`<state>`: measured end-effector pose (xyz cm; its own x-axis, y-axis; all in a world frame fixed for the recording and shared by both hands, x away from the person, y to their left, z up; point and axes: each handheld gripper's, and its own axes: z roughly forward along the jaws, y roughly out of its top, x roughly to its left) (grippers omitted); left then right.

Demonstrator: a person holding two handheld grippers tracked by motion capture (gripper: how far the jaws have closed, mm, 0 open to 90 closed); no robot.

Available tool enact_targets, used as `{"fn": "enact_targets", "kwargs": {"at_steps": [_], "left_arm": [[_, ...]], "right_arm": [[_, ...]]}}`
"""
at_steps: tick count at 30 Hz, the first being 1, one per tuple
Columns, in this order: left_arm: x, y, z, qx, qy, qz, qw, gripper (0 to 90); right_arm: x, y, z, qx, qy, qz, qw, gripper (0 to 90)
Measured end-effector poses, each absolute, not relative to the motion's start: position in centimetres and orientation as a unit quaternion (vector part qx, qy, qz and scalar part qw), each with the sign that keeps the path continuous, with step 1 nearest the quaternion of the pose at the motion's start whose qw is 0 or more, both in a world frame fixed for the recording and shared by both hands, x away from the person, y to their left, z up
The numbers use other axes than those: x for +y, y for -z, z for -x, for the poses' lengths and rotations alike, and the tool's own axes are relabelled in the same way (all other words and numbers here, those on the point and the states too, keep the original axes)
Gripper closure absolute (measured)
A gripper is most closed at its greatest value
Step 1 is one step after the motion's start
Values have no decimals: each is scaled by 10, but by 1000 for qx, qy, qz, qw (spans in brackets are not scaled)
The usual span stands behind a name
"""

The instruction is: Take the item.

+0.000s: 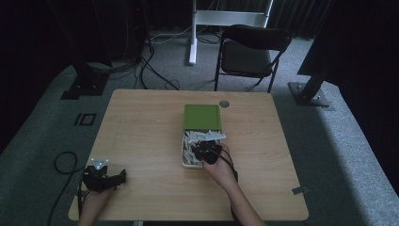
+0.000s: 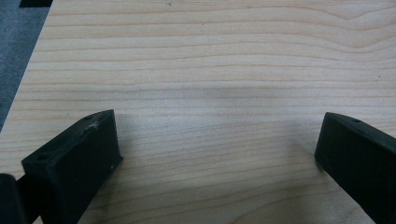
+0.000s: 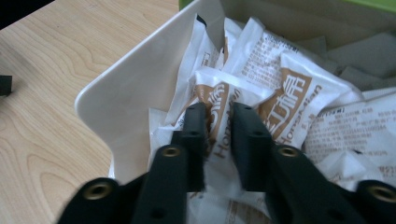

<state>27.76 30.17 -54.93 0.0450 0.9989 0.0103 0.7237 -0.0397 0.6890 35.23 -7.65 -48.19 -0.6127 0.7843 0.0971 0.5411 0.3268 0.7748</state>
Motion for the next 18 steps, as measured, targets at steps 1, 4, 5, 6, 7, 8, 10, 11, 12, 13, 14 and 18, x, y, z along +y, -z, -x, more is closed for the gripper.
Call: {"fn": "enact_targets", "kwargs": {"at_steps": [1, 4, 5, 6, 7, 8, 10, 11, 12, 13, 14, 18], "left_arm": [[302, 549, -278, 640, -260, -673, 265, 7], [302, 549, -278, 640, -260, -673, 265, 7], [302, 549, -278, 640, -260, -673, 265, 7], [302, 549, -278, 640, -260, -673, 265, 7], [302, 549, -278, 640, -260, -673, 265, 7], [302, 549, -278, 640, -260, -673, 265, 7], [302, 549, -278, 640, -259, -673, 265, 7], [302, 549, -278, 640, -260, -673, 265, 7], [302, 549, -278, 640, -260, -673, 265, 7], [302, 549, -278, 641, -260, -672, 266, 7], [302, 549, -278, 641, -260, -672, 266, 7], [302, 549, -278, 640, -260, -673, 265, 7]], "right_arm": [[-77, 481, -352, 800, -407, -415, 147, 785], [-78, 477, -350, 797, -414, -415, 145, 789], [-78, 475, -350, 798, -416, -412, 143, 790], [-78, 473, -349, 798, -417, -411, 141, 790], [-78, 470, -349, 798, -417, -411, 145, 790], [-79, 468, -349, 797, -420, -408, 146, 790], [-81, 463, -348, 792, -428, -408, 148, 791], [-82, 460, -348, 793, -430, -406, 146, 791], [-83, 458, -347, 791, -435, -405, 146, 791], [-84, 455, -346, 790, -436, -403, 149, 791], [-86, 452, -346, 791, -437, -401, 149, 791], [-94, 440, -344, 782, -450, -402, 157, 792]]}}
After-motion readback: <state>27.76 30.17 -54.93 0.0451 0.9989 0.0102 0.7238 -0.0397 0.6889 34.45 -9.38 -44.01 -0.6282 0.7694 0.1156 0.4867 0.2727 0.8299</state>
